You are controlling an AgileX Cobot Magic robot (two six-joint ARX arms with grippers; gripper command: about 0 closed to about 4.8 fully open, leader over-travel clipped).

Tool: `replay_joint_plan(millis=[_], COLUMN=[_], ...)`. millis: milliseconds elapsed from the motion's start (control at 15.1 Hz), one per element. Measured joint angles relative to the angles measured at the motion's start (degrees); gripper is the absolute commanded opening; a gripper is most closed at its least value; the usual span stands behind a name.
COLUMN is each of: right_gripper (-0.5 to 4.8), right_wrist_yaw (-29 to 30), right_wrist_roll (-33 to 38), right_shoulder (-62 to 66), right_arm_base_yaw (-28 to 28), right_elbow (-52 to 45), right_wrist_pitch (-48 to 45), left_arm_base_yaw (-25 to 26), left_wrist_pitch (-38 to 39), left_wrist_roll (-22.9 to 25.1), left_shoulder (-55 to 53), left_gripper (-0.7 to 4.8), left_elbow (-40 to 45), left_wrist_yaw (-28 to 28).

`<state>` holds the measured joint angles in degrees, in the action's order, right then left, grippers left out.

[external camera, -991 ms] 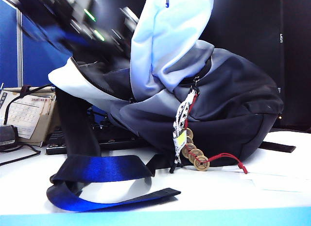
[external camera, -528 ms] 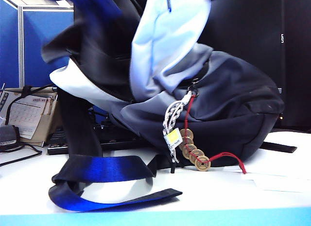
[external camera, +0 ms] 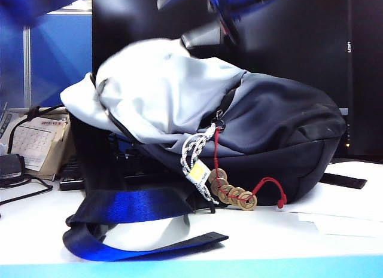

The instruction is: Take the gray clothes out of the backpack.

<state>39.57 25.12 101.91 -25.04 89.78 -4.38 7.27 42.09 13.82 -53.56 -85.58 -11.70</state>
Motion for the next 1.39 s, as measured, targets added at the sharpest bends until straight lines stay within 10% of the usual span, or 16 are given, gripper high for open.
replay_joint_plan(millis=[198, 462, 528, 594, 660, 859, 991, 1057, 1123, 1255, 1387], right_gripper=[4.26, 3.62, 3.33, 3.16, 3.14, 3.14, 2.36, 1.83, 1.67, -0.03, -0.02], right_wrist_yaw=[11.23, 15.45, 15.61, 15.61, 14.78, 10.6, 10.08, 10.1, 10.05, 10.1, 9.73], right_wrist_roll=[10.75, 12.44, 12.31, 11.02, 8.63, 2.97, 2.38, 2.19, 1.4, -1.97, -4.22], right_shoulder=[-2.36, -8.63, -10.12, -11.93, -13.38, -14.4, -14.4, -14.43, -14.53, -15.63, -18.03], right_arm_base_yaw=[-0.24, -0.26, -0.26, -0.24, -0.24, -0.26, -0.24, -0.26, -0.26, 1.2, 3.8], right_elbow=[0.04, 0.17, 0.17, 0.2, 0.24, 0.26, 0.26, 0.26, 0.26, 0.24, 0.22], right_wrist_pitch=[-15.21, -16.59, -15.02, -13.0, -10.32, -1.51, 0.0, 0.76, 2.6, 9.77, 17.07], left_arm_base_yaw=[0.28, 0.09, -0.02, -0.04, -0.02, 0.07, 0.24, 0.22, 0.17, 0.07, 0.07], left_wrist_pitch=[3.3, -3.85, -4.68, -5.18, -6.01, -7.34, -8.68, -8.74, -8.46, -8.44, -9.68], left_wrist_roll=[3.23, 1.51, 0.9, 0.87, 0.7, 0.94, 0.72, 0.07, -0.57, -2.89, -7.82], left_shoulder=[-1.92, -7.85, -10.56, -12.83, -15.28, -16.02, -14.43, -12.52, -9.79, -3.63, 5.68], left_gripper=[-0.06, -0.05, 0.66, 3.38, 4.31, 4.79, 4.79, 3.13, -0.32, -0.04, -0.04], left_elbow=[2.16, 11.15, 12.37, 12.66, 12.66, 12.61, 12.55, 12.55, 12.55, 12.44, 12.39], left_wrist_yaw=[15.3, -1.79, -4.81, -4.72, -2.01, 7.56, 10.51, 6.86, -0.7, -16.81, -22.49])
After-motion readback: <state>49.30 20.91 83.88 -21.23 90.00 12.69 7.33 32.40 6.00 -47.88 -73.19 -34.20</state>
